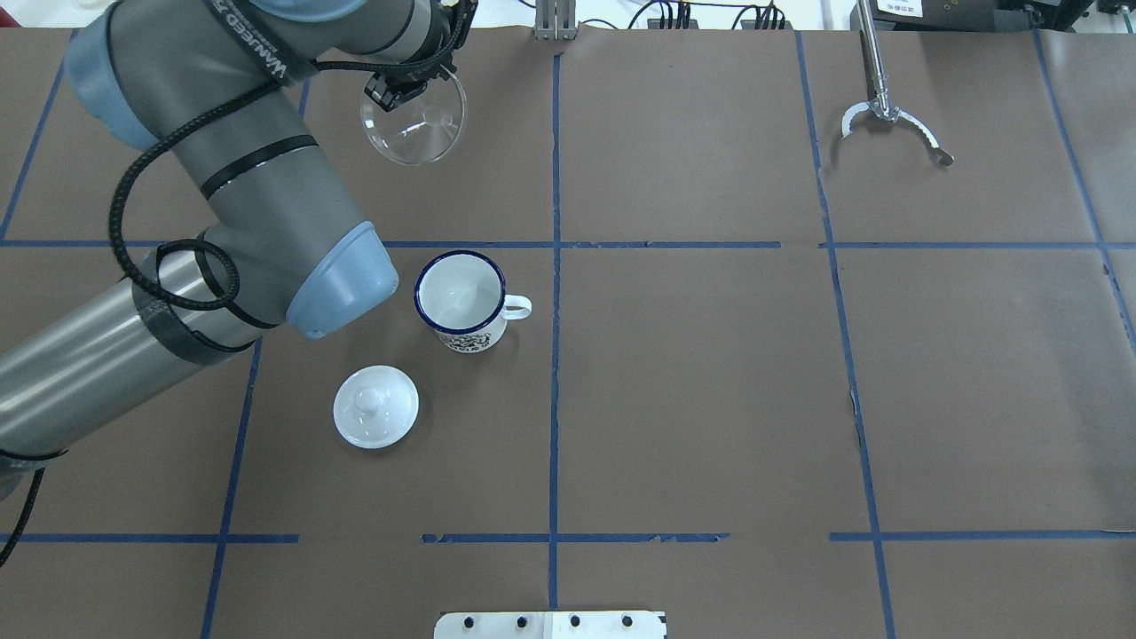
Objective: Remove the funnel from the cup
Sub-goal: 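Lift the funnel out of the mug with the left gripper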
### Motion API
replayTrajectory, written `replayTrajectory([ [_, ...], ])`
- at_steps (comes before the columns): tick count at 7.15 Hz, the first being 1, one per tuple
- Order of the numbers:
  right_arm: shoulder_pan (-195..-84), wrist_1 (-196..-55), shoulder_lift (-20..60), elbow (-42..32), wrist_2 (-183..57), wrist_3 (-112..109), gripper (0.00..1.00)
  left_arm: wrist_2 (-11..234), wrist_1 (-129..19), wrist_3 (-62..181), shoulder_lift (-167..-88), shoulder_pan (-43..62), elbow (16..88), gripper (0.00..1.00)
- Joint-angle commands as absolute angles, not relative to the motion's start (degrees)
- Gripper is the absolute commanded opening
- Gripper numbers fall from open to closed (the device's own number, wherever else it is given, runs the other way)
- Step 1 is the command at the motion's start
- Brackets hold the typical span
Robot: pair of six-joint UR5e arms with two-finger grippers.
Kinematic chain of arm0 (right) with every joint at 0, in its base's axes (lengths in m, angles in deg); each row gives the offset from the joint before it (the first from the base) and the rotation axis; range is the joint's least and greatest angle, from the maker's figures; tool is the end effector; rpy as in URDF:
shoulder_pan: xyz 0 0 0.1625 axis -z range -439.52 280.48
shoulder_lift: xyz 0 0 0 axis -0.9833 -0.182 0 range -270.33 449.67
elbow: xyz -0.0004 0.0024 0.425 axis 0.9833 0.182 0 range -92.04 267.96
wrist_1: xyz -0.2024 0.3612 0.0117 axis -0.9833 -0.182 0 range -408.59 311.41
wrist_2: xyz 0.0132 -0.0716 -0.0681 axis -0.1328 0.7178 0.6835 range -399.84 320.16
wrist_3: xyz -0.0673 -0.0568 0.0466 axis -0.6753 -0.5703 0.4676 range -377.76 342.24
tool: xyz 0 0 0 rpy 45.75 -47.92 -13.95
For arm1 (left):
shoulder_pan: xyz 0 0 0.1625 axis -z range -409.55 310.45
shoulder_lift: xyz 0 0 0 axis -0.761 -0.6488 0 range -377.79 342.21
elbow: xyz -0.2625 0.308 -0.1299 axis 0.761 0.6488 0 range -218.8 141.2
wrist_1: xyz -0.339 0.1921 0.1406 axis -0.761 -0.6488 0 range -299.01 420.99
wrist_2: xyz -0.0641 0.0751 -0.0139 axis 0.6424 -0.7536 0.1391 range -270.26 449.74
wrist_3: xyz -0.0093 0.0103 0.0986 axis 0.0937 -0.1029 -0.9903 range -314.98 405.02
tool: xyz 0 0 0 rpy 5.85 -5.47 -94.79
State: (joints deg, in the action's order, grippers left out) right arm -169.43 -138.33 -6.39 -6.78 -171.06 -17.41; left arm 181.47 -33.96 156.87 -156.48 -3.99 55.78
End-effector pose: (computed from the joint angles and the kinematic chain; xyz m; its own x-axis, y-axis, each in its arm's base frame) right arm 0.0670 -0.4456 0.6709 0.7522 0.0171 0.6587 -0.0032 0.9997 -0.0224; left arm 0.3907 -0.5846 0.0964 0.0835 -0.6162 -0.7831 0.7829 0.5268 -0.3310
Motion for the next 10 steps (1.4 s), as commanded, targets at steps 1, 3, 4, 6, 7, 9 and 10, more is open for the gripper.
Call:
replayTrajectory([
  [1,-169.4,-138.3,-6.4,-6.8,-171.1,-17.4,1.0,172.5,-49.8,168.8,-155.2,-3.4,42.7,0.0],
  [3,-169.4,-138.3,-6.4,-6.8,-171.1,-17.4,1.0,166.5,-62.9,170.0,-152.2,-3.4,34.0,0.0],
  [4,-169.4,-138.3,-6.4,-6.8,-171.1,-17.4,1.0,166.5,-65.7,170.0,-149.4,-3.8,33.4,0.0],
  [6,-169.4,-138.3,-6.4,-6.8,-171.1,-17.4,1.0,166.3,-68.0,170.0,-147.8,-5.4,31.7,0.0],
  [7,-169.4,-138.3,-6.4,-6.8,-171.1,-17.4,1.0,166.1,-68.6,170.0,-147.8,-5.9,31.3,0.0],
  [9,-169.4,-138.3,-6.4,-6.8,-171.1,-17.4,1.0,164.0,-69.8,170.4,-147.8,-6.5,30.5,0.0],
  [10,-169.4,-138.3,-6.4,-6.8,-171.1,-17.4,1.0,163.9,-69.9,170.4,-147.8,-6.6,30.5,0.0],
])
